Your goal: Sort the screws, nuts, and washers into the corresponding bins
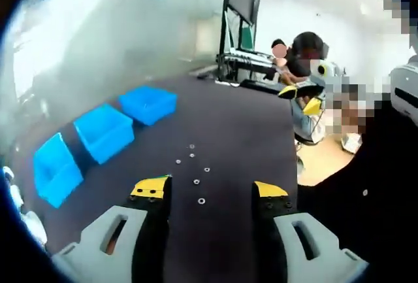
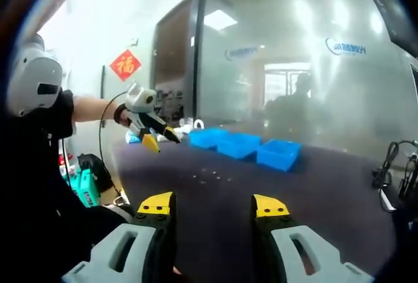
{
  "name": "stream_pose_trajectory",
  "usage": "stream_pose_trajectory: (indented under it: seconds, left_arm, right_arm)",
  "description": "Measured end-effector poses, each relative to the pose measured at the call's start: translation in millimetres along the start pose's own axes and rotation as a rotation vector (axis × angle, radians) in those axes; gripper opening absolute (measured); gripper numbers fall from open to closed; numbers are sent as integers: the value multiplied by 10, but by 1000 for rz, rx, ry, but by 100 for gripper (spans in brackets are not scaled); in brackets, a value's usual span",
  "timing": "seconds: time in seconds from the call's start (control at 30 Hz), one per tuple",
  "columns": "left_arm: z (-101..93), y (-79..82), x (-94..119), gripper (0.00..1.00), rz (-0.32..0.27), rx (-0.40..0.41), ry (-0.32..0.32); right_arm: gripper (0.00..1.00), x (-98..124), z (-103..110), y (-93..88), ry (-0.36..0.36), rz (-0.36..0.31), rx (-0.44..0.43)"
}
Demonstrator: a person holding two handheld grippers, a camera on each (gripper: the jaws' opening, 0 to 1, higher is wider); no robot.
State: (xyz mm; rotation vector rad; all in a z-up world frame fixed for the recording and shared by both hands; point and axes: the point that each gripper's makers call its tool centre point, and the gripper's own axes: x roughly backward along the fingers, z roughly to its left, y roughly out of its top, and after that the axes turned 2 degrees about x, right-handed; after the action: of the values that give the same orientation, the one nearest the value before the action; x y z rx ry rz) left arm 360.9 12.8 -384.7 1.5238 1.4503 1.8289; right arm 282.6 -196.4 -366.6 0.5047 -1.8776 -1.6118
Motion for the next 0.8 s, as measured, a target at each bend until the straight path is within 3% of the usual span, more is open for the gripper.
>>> stream_pose_trajectory:
  seconds: [0.1, 0.4, 0.53, 0.7, 0.8]
  left_arm:
    - [-29, -59, -159, 47, 73, -53, -8]
    - [13, -259, -518, 44, 241, -67, -27]
    - [81, -291, -607, 36, 267, -49, -21]
    - [133, -342, -679, 33, 286, -26, -13]
    - [187, -371, -692, 25, 288, -9, -6]
  right_arm:
    - [41, 13, -9, -15, -3, -1, -3]
    - [41, 51, -59, -71, -13, -3, -22]
    - [41, 51, -66, -114, -12, 2, -30]
    - [41, 56, -85, -126, -15, 1, -36]
    - [41, 52, -83, -129, -14, -2, -39]
